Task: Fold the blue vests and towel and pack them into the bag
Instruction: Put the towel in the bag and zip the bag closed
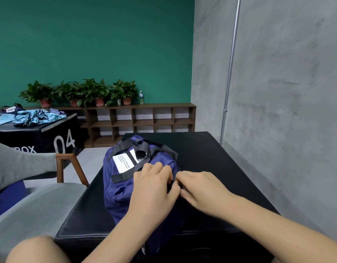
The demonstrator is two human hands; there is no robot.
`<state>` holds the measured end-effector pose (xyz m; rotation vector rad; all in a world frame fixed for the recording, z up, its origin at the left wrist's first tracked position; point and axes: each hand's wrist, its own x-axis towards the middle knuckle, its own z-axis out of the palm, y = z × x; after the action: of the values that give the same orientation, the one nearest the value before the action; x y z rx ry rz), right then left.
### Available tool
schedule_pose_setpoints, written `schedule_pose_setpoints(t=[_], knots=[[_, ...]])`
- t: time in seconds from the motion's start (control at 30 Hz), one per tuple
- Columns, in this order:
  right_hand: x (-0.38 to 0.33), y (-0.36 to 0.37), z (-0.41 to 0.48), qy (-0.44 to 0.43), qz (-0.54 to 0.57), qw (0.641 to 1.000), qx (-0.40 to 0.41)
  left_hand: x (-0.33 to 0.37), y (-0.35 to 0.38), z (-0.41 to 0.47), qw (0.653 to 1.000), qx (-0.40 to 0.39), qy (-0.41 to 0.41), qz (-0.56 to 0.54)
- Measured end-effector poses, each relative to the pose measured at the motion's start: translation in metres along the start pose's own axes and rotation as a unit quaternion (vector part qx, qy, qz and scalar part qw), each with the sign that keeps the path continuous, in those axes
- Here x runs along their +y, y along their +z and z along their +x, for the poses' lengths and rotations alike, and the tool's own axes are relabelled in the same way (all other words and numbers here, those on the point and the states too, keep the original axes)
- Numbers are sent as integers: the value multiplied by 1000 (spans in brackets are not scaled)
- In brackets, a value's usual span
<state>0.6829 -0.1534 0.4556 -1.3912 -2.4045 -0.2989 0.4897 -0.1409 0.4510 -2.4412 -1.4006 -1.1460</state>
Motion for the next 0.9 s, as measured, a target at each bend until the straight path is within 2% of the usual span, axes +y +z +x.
schedule_pose_setpoints(t=[0.2, 0.57, 0.9], knots=[[5, -1, -1, 1, 15, 1000, 20, -3, -17, 0, 998, -56, -35, -6], [14, -6, -2, 47, 30, 998, 13, -14, -38, -11, 985, -61, -128, -95], [12, -13, 4, 56, 5, 998, 25, -35, -48, -17, 955, -59, -201, -212]])
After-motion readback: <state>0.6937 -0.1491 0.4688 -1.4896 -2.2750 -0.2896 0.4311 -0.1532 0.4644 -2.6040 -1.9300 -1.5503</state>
